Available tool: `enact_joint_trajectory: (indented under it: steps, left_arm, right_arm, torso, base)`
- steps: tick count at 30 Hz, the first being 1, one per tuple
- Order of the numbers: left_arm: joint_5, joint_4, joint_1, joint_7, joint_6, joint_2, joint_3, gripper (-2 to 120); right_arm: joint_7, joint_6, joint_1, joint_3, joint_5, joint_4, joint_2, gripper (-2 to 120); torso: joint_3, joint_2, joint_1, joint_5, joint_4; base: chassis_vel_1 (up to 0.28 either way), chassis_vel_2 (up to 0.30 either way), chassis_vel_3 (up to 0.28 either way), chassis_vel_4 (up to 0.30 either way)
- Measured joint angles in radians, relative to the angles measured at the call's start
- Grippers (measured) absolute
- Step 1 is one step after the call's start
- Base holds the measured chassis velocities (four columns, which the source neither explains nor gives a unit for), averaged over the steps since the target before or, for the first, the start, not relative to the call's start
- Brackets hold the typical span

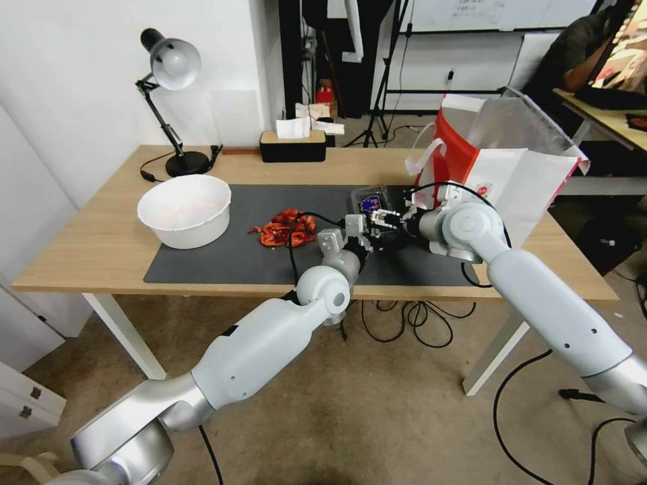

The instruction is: Close the disposable takeout box, then place it into the delivery bag.

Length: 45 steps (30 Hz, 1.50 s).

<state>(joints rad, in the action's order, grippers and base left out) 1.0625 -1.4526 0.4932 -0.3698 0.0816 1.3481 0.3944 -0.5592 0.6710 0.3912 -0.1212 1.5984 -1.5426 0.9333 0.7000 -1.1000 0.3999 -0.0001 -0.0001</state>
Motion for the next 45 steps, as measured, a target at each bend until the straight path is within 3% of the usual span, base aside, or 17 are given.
enact_joint_trajectory:
  steps: [45]
  left_arm:
    - [0.013, -0.016, -0.008, -0.004, 0.003, -0.018, 0.008, 0]
  right_arm:
    - [0.01, 0.064, -0.118, -0.08, 0.051, 0.132, 0.041, 100]
  torso:
    - [0.0, 0.0, 0.0, 0.0, 0.0001]
  base:
    - [0.0, 0.0, 0.0, 0.0]
